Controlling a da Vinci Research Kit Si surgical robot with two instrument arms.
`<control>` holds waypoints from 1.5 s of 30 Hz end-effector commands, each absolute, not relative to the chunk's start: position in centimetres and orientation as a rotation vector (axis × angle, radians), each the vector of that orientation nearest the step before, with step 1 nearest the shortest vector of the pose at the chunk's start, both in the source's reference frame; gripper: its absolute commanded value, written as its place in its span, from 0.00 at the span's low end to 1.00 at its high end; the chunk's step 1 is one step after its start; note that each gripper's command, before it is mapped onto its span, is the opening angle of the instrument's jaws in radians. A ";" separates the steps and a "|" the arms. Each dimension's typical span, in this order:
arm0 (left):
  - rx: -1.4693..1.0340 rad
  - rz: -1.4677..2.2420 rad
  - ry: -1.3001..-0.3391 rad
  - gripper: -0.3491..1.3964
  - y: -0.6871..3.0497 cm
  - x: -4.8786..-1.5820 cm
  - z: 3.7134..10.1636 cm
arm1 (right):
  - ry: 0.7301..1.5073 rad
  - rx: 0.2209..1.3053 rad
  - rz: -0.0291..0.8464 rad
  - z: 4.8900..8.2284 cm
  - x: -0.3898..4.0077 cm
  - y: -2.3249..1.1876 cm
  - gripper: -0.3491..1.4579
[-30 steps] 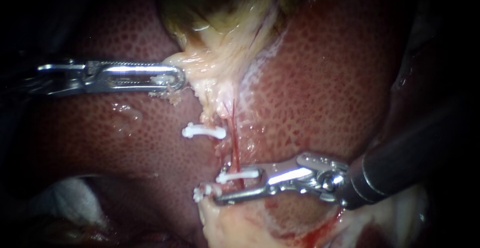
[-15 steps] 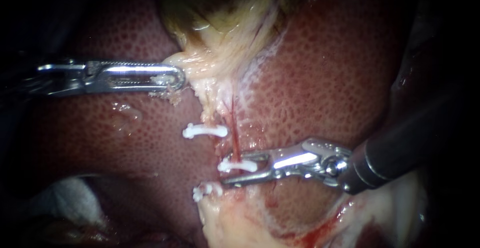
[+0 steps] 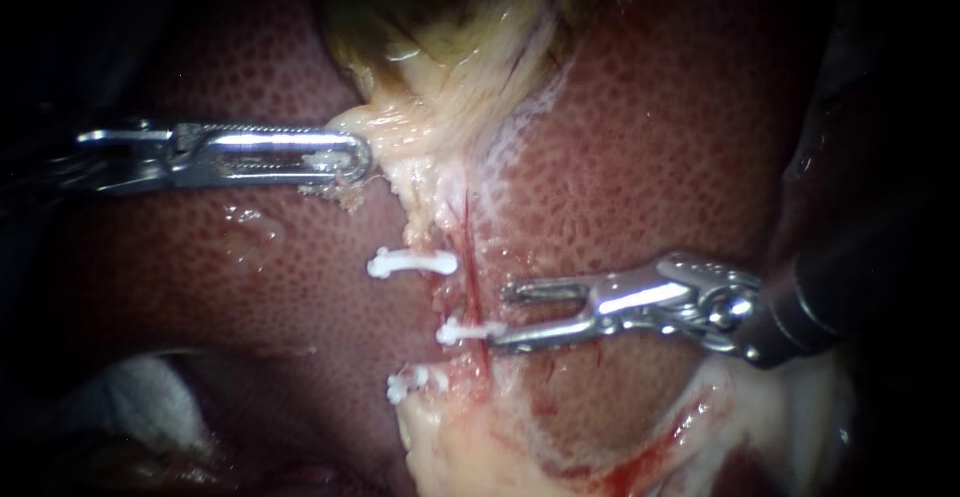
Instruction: Going back first clip right tube
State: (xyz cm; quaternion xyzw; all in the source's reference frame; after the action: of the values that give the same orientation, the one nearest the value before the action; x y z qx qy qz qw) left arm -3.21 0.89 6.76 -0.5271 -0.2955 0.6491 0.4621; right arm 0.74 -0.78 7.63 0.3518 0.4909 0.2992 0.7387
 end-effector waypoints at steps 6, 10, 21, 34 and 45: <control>-1.296 1.596 -0.727 0.00 0.89 -3.21 6.76 | 1.111 0.725 0.566 7.20 0.62 -0.63 0.47; -1.296 1.597 -0.727 0.00 0.89 -3.21 6.76 | 1.129 0.688 0.523 6.91 0.54 -0.51 0.47; -1.296 1.597 -0.726 0.00 0.88 -3.21 6.77 | 1.164 0.604 0.416 6.57 0.35 -0.22 0.47; -1.296 1.615 -0.736 0.00 0.79 -3.39 6.94 | 1.166 0.600 0.409 6.57 0.34 -0.24 0.47; -1.288 1.650 -0.753 0.00 0.69 -3.83 7.23 | 1.166 0.600 0.409 6.57 0.34 -0.25 0.47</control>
State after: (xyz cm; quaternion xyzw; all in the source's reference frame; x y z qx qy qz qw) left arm -3.84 0.69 7.24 -0.5201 -0.3038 0.6657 0.4405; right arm 0.34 -0.25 6.57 0.2770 0.5381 0.1887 0.7734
